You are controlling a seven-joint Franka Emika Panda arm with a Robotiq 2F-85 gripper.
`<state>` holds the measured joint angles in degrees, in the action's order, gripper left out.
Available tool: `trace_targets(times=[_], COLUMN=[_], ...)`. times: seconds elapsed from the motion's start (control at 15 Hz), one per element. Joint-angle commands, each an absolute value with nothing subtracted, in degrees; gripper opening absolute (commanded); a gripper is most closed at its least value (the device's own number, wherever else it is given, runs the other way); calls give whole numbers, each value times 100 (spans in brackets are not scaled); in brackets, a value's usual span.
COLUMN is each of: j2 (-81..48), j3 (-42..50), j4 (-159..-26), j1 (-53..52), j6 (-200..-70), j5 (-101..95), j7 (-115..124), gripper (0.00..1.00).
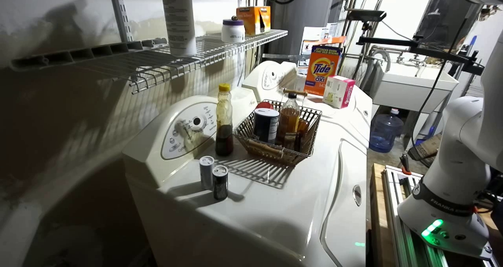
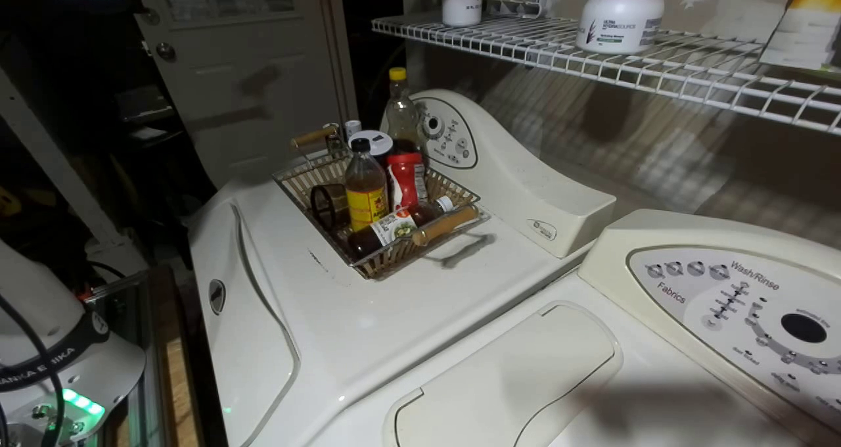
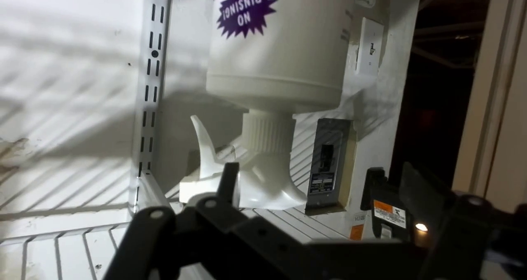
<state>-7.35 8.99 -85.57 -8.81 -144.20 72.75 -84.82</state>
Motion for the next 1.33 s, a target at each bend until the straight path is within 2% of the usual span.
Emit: trace_targets(times=[0.0,1.27], j2=[-1053,-1943], j3=[902,846], j4=[-8135,-7089], j1=[-791,-578], j6=[-14350,-14235], j5=[7573,7747], j7=[-8767,-8711], gripper=[100,100])
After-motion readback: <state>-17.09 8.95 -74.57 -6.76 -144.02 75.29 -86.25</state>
